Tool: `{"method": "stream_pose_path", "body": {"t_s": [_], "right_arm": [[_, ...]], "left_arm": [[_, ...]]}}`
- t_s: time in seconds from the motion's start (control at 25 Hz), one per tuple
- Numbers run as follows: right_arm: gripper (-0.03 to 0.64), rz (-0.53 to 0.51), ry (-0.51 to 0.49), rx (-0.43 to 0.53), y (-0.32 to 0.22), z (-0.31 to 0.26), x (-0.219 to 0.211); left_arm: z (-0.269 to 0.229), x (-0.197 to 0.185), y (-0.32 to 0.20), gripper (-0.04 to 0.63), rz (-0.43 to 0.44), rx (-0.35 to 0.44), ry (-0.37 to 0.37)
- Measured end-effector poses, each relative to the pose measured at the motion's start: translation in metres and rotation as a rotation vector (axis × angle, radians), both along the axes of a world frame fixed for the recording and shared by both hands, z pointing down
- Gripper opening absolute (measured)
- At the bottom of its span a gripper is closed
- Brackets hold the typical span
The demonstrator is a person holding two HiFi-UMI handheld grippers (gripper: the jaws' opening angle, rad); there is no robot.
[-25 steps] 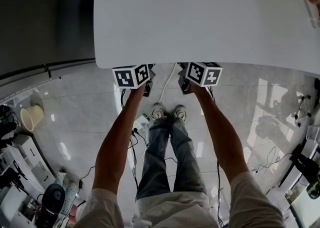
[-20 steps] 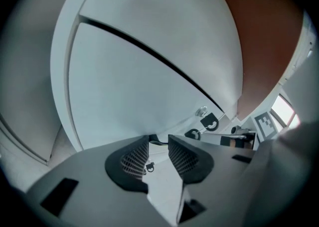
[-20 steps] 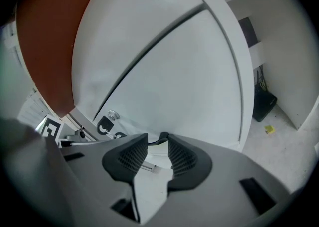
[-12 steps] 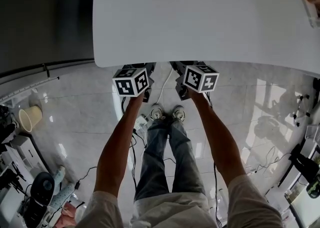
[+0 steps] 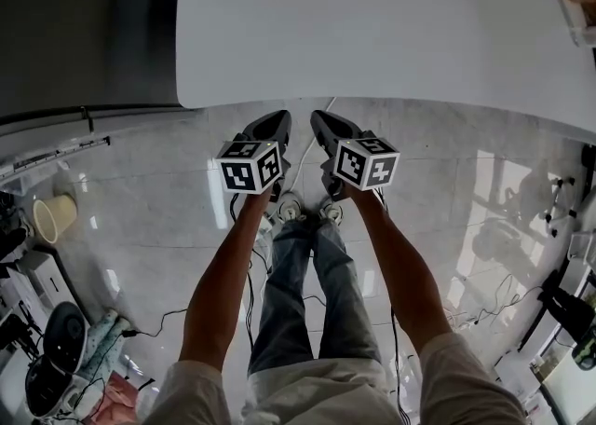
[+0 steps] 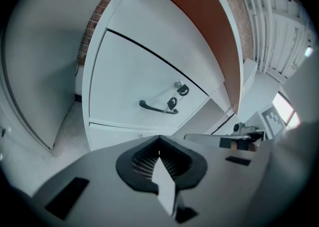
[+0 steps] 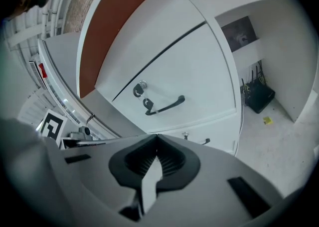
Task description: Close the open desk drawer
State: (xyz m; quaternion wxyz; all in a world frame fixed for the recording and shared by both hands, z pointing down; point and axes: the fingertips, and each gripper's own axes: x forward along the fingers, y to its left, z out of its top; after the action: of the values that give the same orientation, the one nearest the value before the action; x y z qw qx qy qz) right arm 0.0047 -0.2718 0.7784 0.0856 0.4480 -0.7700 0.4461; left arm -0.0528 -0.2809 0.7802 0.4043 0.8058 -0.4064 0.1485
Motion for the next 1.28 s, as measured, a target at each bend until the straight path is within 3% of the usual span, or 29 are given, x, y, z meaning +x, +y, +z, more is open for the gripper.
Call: {"method": "stream_pose_path", "body": {"t_s": [0.28, 0.64, 1.0, 1.28], "right_arm": [[0.018, 0.03, 0.046, 0.068, 0.02, -0.03, 0.013], [0.018, 0.089, 0.086, 0.272, 0.055, -0.159, 0.033], [0.018, 0.086, 0.2, 0.401, 0.113, -0.292, 0.036], [0.017, 0.061, 0.246, 0.493, 0.155, -0.37, 0.024]], "left_arm": [[-0.031, 0.009, 0.017, 0.012, 0.008, 0.063, 0.002], [-0.159, 0.026, 0.049, 0.012, 0.094, 0.308, -0.055], [-0.291, 0.015, 0.109, 0.012, 0.082, 0.419, -0.02], [-0.362, 0.01, 0.151, 0.012, 0.056, 0.486, 0.018]]}}
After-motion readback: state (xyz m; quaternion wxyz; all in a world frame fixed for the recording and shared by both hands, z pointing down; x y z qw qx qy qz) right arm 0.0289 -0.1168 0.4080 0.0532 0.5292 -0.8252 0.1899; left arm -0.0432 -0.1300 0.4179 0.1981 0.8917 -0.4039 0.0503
